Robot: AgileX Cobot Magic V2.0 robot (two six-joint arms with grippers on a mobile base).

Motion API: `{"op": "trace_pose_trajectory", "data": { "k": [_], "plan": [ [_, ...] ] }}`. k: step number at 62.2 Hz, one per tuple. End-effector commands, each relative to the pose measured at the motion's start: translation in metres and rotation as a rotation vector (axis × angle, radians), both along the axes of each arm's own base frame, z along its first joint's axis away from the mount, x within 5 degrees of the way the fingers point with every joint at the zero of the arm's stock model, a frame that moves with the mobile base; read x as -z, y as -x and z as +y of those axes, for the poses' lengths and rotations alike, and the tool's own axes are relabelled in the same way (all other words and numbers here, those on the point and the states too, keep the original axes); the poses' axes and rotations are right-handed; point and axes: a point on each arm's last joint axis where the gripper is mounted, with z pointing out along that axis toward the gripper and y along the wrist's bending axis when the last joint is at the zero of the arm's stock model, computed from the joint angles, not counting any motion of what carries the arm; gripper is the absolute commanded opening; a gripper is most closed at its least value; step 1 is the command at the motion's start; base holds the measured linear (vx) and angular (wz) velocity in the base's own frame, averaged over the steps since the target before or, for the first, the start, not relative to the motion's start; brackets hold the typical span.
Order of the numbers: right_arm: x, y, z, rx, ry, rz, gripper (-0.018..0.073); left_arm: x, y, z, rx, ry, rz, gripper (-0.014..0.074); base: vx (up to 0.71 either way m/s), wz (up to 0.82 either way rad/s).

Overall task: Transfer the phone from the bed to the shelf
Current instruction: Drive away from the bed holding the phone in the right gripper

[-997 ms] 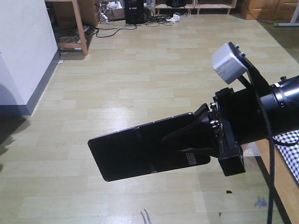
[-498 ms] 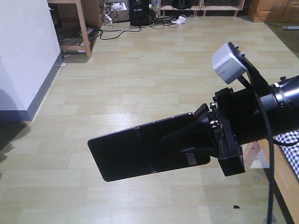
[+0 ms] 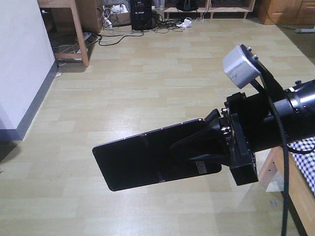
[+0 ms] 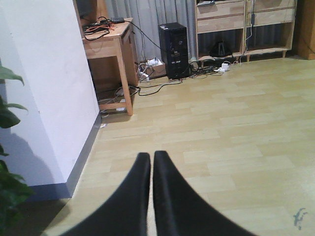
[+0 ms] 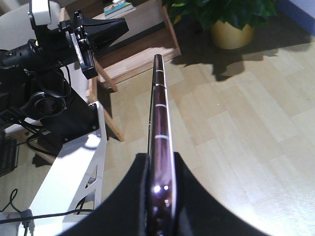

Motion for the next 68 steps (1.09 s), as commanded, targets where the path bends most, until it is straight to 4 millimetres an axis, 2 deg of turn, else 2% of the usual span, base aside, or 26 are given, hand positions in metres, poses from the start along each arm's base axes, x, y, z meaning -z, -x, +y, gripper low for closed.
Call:
{"op": "trace_pose_trajectory", "data": {
  "k": [1, 68],
  "plan": [
    [-0.0194, 0.0117, 0.0018, -0.053, -0.089, -0.005, -0.0002, -0.0145, 0.0013, -0.0002, 0.002, 0.011, -0.108, 0.0001, 0.27, -0.05],
    [-0.0194, 0.0117, 0.0018, -0.053, -0.089, -0.005, -0.0002, -0.0145, 0.0013, -0.0002, 0.002, 0.011, -0.108, 0.0001, 0.33, -0.02]
  ]
}}
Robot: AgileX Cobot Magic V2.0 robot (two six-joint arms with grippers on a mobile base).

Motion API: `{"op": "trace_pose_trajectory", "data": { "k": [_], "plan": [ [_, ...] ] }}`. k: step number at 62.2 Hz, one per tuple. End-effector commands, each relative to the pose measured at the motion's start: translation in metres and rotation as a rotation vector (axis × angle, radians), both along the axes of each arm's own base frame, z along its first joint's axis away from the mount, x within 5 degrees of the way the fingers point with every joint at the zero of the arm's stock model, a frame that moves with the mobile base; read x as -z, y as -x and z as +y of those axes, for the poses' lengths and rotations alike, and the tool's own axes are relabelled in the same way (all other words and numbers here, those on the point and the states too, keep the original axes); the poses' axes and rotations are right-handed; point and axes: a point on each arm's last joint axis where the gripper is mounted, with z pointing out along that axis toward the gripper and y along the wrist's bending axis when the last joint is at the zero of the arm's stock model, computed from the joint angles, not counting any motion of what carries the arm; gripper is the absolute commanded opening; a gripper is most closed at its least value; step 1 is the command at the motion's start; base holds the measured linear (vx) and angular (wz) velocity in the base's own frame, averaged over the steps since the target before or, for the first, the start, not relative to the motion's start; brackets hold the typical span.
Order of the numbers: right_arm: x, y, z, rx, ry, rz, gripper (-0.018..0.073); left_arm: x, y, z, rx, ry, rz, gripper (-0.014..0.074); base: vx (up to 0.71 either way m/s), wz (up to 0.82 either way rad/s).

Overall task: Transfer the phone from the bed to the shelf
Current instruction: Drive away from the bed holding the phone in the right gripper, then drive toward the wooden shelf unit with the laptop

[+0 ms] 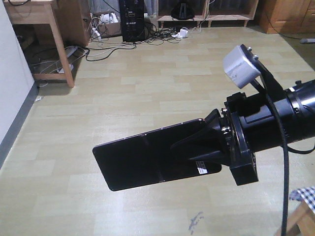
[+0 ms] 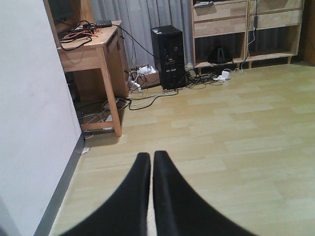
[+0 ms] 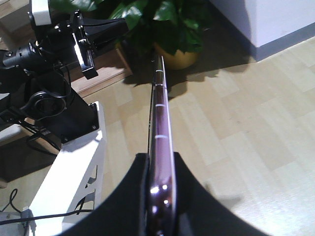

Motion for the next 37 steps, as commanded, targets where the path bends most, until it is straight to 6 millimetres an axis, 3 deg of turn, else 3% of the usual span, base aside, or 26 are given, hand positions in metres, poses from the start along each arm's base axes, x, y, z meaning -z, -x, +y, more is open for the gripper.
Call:
{"op": "trace_pose_trajectory", "data": {
  "k": [1, 37],
  "plan": [
    [-0.0194, 0.0118, 0.0018, -0.053, -0.089, -0.005, -0.0002, -0.0145, 0.0013, -0.0002, 0.002, 0.011, -0.108, 0.0001, 0.41, 0.01],
    [-0.0194, 0.0118, 0.0018, -0.053, -0.089, -0.005, -0.0002, -0.0145, 0.0013, -0.0002, 0.002, 0.011, -0.108, 0.0001, 0.44, -0.01]
  ]
}}
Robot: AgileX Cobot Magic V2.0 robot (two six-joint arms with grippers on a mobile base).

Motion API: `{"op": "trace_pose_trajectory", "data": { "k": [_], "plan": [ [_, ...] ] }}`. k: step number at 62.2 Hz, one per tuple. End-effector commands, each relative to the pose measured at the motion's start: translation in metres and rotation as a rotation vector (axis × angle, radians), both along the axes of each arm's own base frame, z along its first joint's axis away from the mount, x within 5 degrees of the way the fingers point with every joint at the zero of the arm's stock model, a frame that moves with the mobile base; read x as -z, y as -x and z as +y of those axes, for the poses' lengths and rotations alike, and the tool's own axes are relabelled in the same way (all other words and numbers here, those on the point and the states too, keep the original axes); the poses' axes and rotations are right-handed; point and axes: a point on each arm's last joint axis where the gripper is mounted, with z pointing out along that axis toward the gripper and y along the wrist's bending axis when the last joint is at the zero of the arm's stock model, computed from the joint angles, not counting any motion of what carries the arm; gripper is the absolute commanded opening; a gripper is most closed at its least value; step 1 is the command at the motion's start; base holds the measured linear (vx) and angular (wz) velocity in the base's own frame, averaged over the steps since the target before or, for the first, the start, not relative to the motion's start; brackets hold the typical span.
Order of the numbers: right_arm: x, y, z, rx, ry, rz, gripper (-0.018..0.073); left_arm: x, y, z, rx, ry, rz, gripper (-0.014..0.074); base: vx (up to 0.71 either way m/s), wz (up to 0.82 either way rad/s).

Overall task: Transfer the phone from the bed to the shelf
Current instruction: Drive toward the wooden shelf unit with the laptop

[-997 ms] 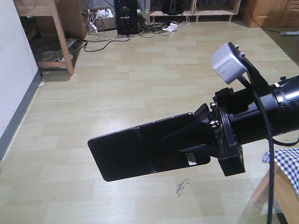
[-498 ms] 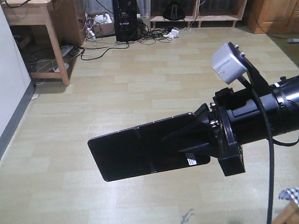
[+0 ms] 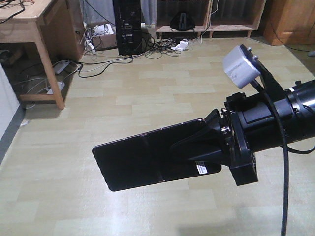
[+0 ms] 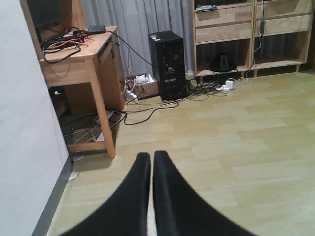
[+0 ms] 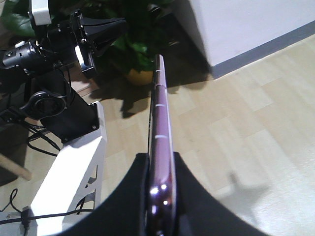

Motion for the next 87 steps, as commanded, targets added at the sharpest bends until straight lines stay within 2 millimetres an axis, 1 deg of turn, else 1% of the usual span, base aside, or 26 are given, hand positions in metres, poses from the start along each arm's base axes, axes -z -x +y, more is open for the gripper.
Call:
{"op": "trace_pose_trajectory", "data": {
  "k": [1, 57, 87],
  "plan": [
    [-0.0194, 0.0118, 0.0018, -0.053, -0.089, -0.005, -0.0002, -0.0145, 0.0013, -0.0002, 0.002, 0.011, -0.108, 0.0001, 0.46, -0.05],
    [-0.0194, 0.0118, 0.0018, -0.053, -0.089, -0.006, -0.0002, -0.0145, 0.0013, -0.0002, 0.002, 0.011, -0.108, 0.0001, 0.43, -0.17],
    [-0.0194, 0.0118, 0.0018, -0.053, -0.089, -0.006, -0.0002, -0.0145, 0.0013, -0.0002, 0.002, 0.011, -0.108, 0.0001, 0.4, -0.29]
  ]
}}
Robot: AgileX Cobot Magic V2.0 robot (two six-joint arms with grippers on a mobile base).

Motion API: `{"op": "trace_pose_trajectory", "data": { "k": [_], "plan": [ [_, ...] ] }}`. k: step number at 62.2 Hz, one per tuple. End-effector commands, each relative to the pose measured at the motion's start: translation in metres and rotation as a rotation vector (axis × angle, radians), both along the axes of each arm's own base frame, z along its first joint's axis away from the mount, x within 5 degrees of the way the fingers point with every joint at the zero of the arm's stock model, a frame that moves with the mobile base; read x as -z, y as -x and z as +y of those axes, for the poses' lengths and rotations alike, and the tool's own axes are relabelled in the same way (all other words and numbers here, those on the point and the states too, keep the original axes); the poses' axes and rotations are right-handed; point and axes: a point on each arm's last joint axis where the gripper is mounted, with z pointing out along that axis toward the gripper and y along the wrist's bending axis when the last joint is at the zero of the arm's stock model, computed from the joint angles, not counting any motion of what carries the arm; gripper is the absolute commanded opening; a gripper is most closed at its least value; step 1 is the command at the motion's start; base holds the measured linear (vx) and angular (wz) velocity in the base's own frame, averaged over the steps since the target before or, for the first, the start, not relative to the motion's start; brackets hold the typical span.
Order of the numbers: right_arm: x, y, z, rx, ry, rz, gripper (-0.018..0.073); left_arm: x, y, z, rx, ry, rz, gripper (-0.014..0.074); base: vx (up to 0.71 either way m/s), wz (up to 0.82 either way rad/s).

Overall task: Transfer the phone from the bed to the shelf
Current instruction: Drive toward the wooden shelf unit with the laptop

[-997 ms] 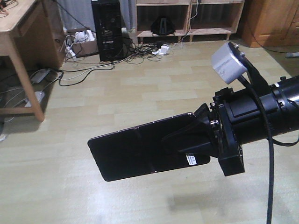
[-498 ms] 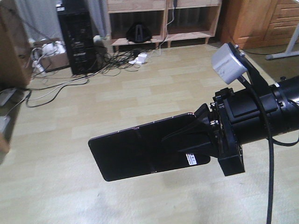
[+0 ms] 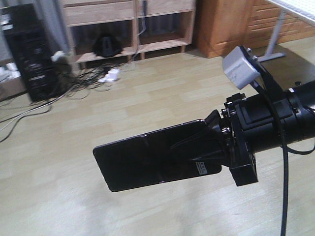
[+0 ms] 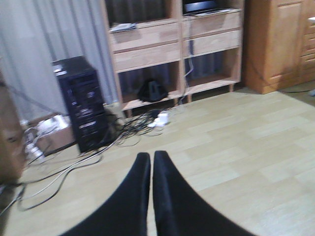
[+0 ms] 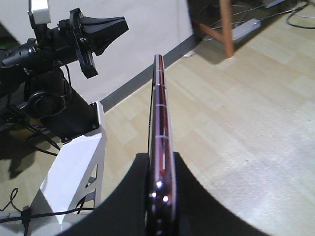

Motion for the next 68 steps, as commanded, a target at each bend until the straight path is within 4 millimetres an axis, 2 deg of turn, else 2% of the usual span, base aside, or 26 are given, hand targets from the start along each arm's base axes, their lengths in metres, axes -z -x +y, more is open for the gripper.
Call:
{"op": "trace_pose_trajectory", "data": {
  "k": [1, 43, 68],
  "plan": [
    [-0.0202, 0.0117, 0.0019, -0.053, -0.091, -0.007, -0.0002, -0.0145, 0.0013, -0.0002, 0.002, 0.011, -0.108, 0.0001, 0.39, -0.37],
    [-0.0202, 0.0117, 0.0019, -0.053, -0.091, -0.007, -0.0002, -0.0145, 0.0013, -0.0002, 0.002, 0.011, -0.108, 0.0001, 0.38, -0.43],
    [-0.0202, 0.0117, 0.0019, -0.053, -0.091, -0.007, -0.0002, -0.0145, 0.0013, -0.0002, 0.002, 0.011, -0.108, 0.0001, 0.41, -0.24]
  ]
}}
